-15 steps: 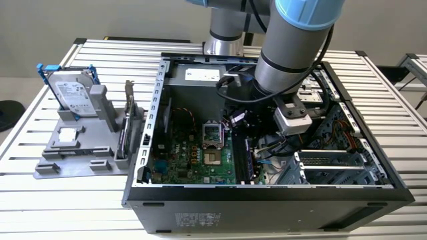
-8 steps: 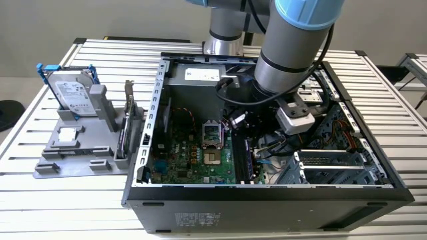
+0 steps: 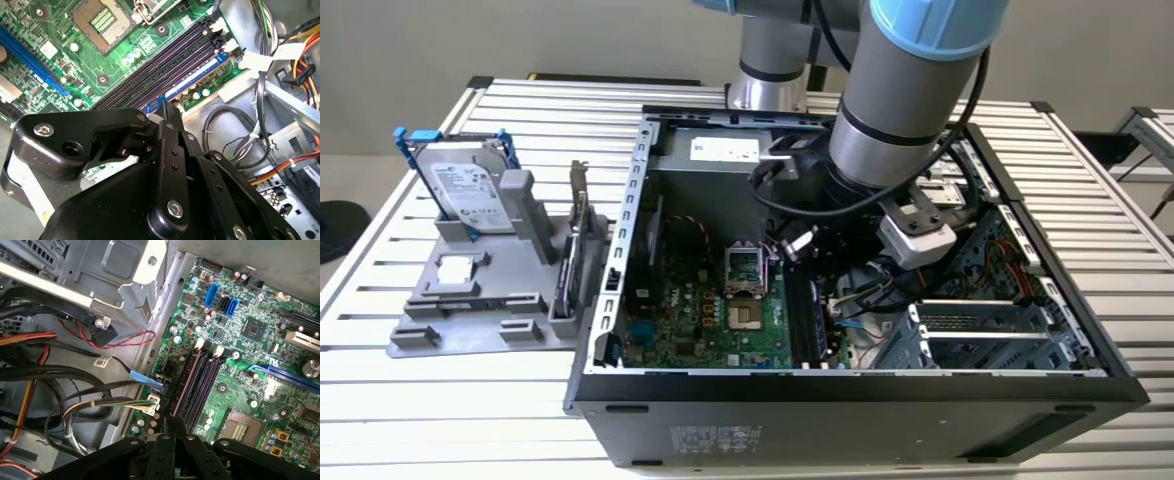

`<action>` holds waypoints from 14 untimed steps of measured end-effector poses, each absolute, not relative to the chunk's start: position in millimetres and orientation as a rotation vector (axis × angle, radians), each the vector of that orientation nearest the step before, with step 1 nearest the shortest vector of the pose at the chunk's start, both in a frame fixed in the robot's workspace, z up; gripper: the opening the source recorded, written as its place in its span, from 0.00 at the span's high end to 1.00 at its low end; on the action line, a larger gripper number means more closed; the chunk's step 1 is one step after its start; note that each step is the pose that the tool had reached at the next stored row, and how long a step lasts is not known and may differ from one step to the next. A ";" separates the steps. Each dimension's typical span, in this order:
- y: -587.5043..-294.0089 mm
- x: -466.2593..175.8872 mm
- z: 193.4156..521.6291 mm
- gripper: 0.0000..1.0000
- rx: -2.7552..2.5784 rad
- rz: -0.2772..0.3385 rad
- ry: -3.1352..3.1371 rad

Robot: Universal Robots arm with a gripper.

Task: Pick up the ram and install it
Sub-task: 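Press down the ram until it locks into place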

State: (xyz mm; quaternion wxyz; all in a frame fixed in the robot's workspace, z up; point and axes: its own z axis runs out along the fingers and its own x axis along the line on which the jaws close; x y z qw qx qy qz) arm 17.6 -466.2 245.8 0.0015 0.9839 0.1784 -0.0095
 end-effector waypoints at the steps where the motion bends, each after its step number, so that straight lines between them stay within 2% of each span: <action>1: -466.2 17.6 245.8 1.00 3.085 -0.030 0.575; 14: -466.2 17.5 245.3 1.00 3.037 -0.029 0.784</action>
